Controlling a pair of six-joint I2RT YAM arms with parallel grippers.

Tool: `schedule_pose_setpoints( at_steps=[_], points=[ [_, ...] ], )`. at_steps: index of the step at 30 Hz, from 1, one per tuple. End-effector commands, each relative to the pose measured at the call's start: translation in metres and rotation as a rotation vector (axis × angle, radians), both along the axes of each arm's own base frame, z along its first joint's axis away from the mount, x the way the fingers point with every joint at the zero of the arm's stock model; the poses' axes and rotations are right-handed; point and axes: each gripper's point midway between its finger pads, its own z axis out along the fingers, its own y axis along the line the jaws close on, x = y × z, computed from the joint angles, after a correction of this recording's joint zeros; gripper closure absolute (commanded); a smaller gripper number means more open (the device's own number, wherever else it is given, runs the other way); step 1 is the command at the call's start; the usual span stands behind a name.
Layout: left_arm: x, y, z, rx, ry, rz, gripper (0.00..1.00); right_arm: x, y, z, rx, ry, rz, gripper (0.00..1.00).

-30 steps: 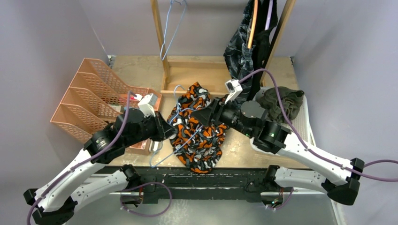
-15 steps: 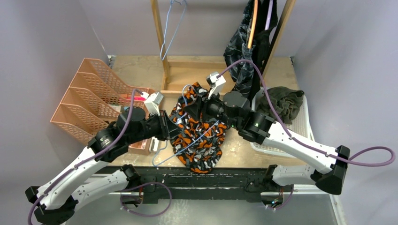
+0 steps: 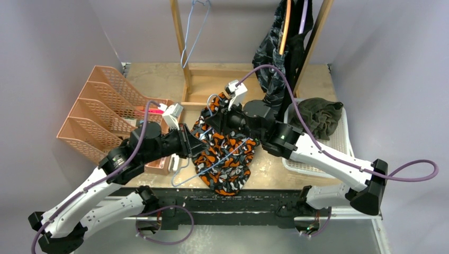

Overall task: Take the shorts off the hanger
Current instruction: Place the hanger on the clothes rod.

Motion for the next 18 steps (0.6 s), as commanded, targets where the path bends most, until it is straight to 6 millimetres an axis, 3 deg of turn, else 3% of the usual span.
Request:
schedule_pose_setpoints(
  at_steps=[1, 4, 6, 8, 12, 18],
  points=[
    [-0.002, -0.004, 0.017, -0.066, -0.035, -0.018, 1.0, 0.0, -0.003, 0.033, 0.069, -0.05, -0.009, 0.84],
    [-0.001, -0.003, 0.014, -0.053, -0.03, -0.013, 1.0, 0.003, -0.01, 0.04, 0.095, -0.056, -0.045, 1.0],
    [0.0, -0.001, 0.013, -0.043, -0.027, -0.001, 0.97, 0.004, -0.015, 0.043, 0.1, -0.064, -0.067, 1.0],
    [0.001, 0.001, 0.015, -0.041, -0.031, 0.014, 0.81, 0.006, -0.019, 0.045, 0.1, -0.074, -0.086, 1.0],
    [0.0, 0.009, 0.022, -0.038, -0.049, 0.031, 0.58, 0.017, -0.031, 0.045, 0.05, -0.1, -0.164, 1.0],
    [-0.008, 0.034, 0.01, 0.109, -0.049, 0.052, 0.46, 0.043, -0.056, 0.037, -0.124, -0.16, -0.318, 1.0]
  ],
)
